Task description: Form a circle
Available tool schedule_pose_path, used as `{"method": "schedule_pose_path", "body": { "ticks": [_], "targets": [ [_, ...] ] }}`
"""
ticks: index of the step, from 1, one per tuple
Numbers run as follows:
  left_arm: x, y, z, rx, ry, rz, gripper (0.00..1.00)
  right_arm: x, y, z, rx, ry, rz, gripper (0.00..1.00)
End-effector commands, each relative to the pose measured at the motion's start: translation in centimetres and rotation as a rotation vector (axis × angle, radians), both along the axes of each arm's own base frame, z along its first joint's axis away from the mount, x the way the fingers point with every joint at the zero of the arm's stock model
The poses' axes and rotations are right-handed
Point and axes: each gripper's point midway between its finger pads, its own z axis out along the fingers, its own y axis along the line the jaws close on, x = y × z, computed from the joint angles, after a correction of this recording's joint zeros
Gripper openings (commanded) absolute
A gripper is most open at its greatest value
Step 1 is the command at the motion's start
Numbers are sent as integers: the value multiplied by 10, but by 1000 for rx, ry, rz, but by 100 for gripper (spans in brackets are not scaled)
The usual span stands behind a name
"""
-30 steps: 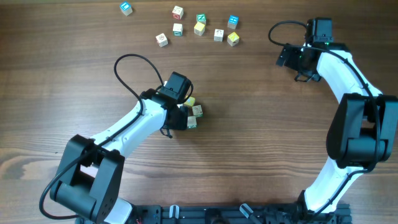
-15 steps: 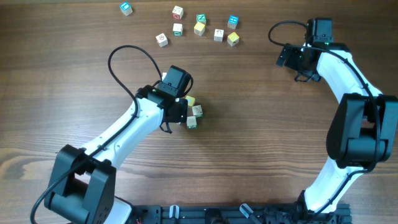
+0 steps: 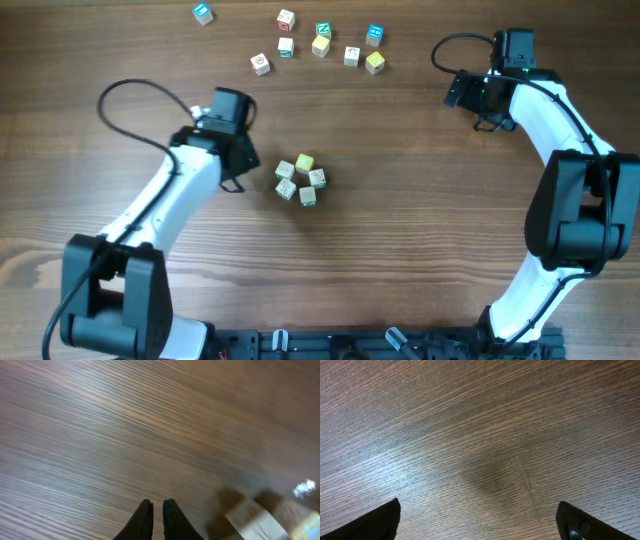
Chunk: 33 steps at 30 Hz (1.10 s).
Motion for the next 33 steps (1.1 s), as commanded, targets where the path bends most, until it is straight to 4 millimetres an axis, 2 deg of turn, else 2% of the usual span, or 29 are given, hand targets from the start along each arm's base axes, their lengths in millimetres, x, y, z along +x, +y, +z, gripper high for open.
{"method": "schedule_pose_path", "body": {
  "ticks": [1, 3, 4, 5, 6, 8, 9, 11, 13, 15, 18, 21, 24, 27, 30, 33],
  "targets": [
    [6, 28, 3, -70, -10, 130, 14, 13, 11, 20, 54, -74, 31, 100],
    [6, 42, 3, -77, -8, 172, 15, 12, 33, 21, 166, -73, 84, 100],
    [6, 50, 3, -76, -10, 194, 15, 14, 53, 27, 262, -97, 158, 100],
    [7, 57, 3, -77, -14, 212, 15, 15, 71, 39, 367, -118, 202, 96],
    [7, 61, 3, -77, -16, 225, 15, 12, 82, 47, 438, -119, 211, 87],
    [7, 67, 3, -77, -20, 240, 15, 7, 92, 64, 450, -133, 237, 78],
    [9, 69, 4, -78, -27, 248, 15, 0, 100, 78, 439, -146, 280, 74],
    [14, 74, 6, -80, -54, 259, 15, -28, 124, 111, 413, -146, 382, 60],
    [19, 76, 8, -82, -75, 263, 16, -49, 139, 127, 387, -125, 427, 51],
    [29, 77, 11, -85, -117, 263, 16, -78, 158, 136, 330, -76, 470, 48],
    [38, 77, 10, -88, -145, 262, 16, -108, 190, 131, 273, 4, 508, 51],
    [40, 78, 0, -80, -131, 265, 24, -130, 225, 117, 150, 38, 563, 57],
    [38, 81, -10, -65, -102, 267, 28, -155, 259, 109, 67, 54, 634, 70],
    [37, 89, -15, -45, -94, 288, 28, -177, 287, 99, 14, 62, 662, 86],
    [38, 99, -16, -46, -100, 313, 28, -188, 305, 86, -34, 71, 692, 80],
    [37, 107, -19, -44, -96, 335, 29, -197, 326, 59, -62, 101, 741, 75]
  ]
}}
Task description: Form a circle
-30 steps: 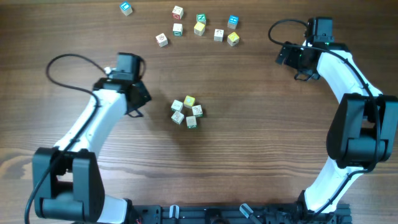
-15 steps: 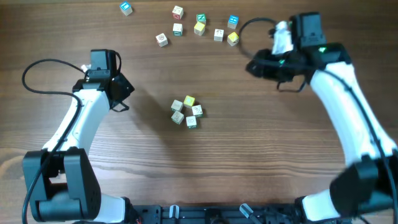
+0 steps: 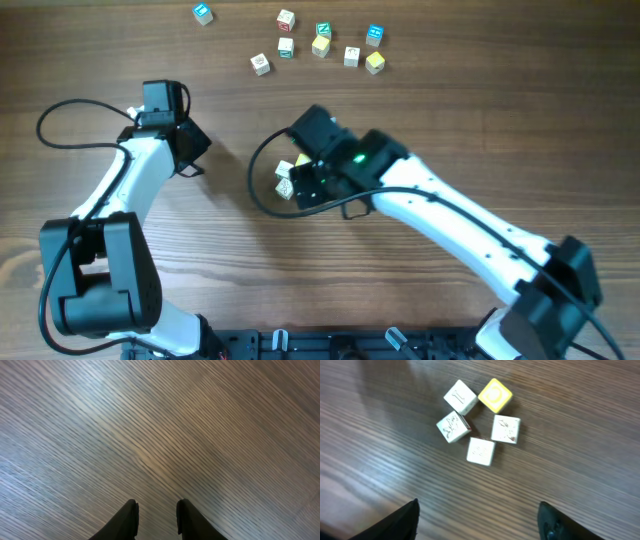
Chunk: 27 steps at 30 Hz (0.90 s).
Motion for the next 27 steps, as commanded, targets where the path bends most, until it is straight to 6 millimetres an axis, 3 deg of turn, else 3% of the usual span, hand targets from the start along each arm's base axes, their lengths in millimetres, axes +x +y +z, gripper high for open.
{"method": "schedule_pose_path", "body": {
  "ticks": [1, 2, 5, 7, 12, 17, 27],
  "targets": [
    [1, 14, -3, 18, 6, 33, 38, -2, 7, -40, -102, 14, 14, 73],
    [1, 14, -3, 18, 6, 33, 53, -3, 7, -50, -122, 29, 22, 70],
    [1, 14, -3, 18, 7, 33, 74, -9, 11, -78, -149, 98, 57, 58],
    [-1, 13, -4, 17, 15, 33, 100, -13, 12, -89, -154, 131, 58, 58],
    [-1, 13, -4, 18, 18, 33, 100, -10, 16, -103, -158, 136, 56, 57],
    [-1, 13, -4, 18, 18, 33, 100, -2, 24, -104, -127, 109, 46, 44],
    [-1, 13, -4, 18, 18, 33, 100, 4, 17, -111, -153, 101, -33, 50]
  ]
}}
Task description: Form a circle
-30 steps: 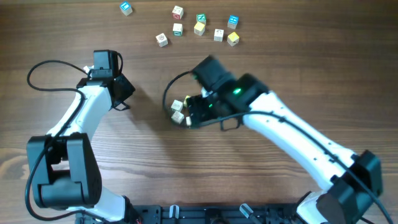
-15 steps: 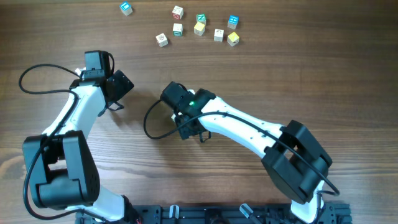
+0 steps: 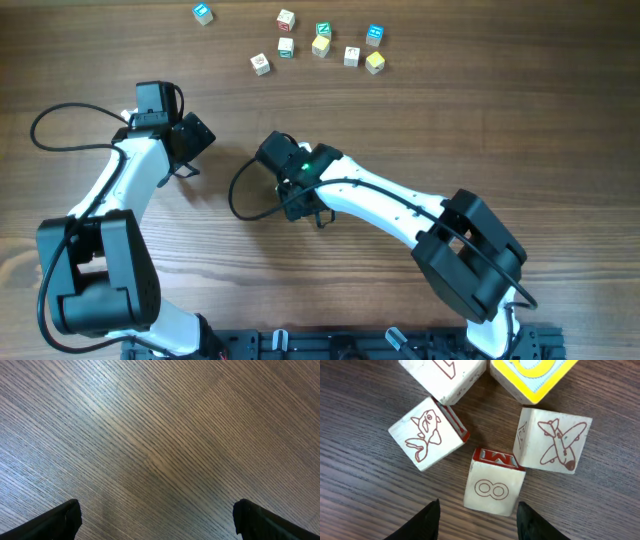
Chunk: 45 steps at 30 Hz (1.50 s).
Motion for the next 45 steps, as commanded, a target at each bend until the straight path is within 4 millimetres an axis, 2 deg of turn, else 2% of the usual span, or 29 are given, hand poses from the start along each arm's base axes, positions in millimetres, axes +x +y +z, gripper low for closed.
{"method": "schedule_pose_path", "body": {
  "ticks": [1, 6, 11, 31, 45],
  "targets": [
    [2, 5, -1, 15, 4, 10, 100, 5, -6, -7, -28, -11, -38, 50],
    [2, 5, -1, 15, 4, 10, 100, 4, -8, -18, -46, 5, -41, 50],
    [2, 5, -1, 15, 4, 10, 100, 8, -11, -18, -32, 20, -58, 50],
    [2, 5, -1, 15, 4, 10, 100, 5, -4, -18, 9, 48, 13, 31],
    [2, 5, -1, 15, 4, 10, 100, 6, 1, -17, 29, 42, 34, 33]
  ]
}}
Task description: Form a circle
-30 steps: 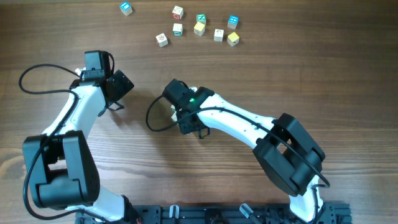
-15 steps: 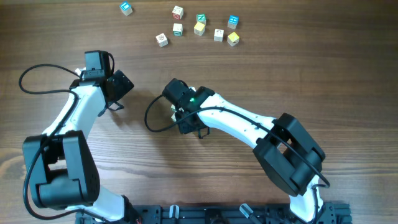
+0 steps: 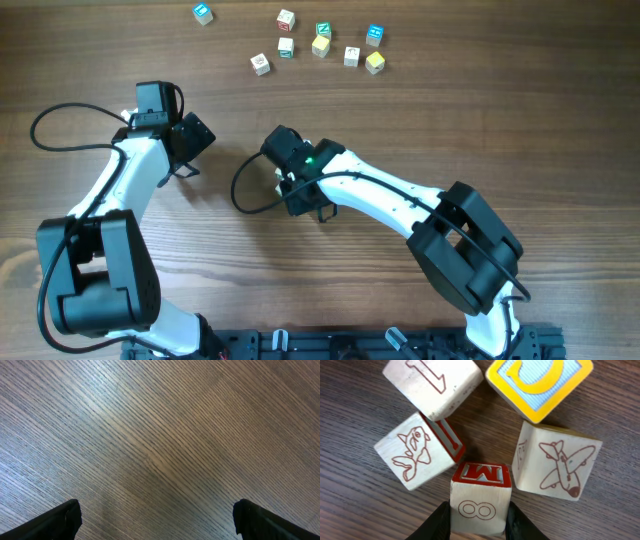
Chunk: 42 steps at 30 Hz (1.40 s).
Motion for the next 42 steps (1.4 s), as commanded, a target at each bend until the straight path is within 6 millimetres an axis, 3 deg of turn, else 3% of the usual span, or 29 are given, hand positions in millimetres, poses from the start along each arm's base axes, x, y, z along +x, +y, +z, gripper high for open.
{"method": "schedule_pose_path", "body": {
  "ticks": [1, 11, 16, 21, 25, 27, 30, 33, 35, 42],
  "targets": [
    [2, 5, -1, 15, 3, 10, 100, -2, 1, -6, 0, 17, 8, 33],
    [2, 5, -1, 15, 3, 10, 100, 0, 1, -6, 1, 8, 3, 33],
    [2, 5, -1, 15, 4, 10, 100, 0, 1, -6, -1, 10, 3, 44],
    [2, 5, -1, 15, 3, 10, 100, 0, 1, -6, -1, 10, 2, 38],
    [2, 5, -1, 15, 3, 10, 100, 0, 1, -5, 0, 9, 2, 47],
    [2, 5, -1, 15, 3, 10, 100, 5, 6, 10, 19, -10, 4, 56],
    [2, 5, -1, 15, 3, 10, 100, 20, 16, 56, 80, -95, 22, 59],
    [2, 5, -1, 15, 3, 10, 100, 53, -5, 111, 66, -264, -51, 64],
    [2, 5, -1, 15, 3, 10, 100, 68, -24, 126, 61, -308, -91, 64],
    [2, 5, -1, 15, 3, 10, 100, 105, -114, 117, -18, -242, -286, 70]
  ]
}}
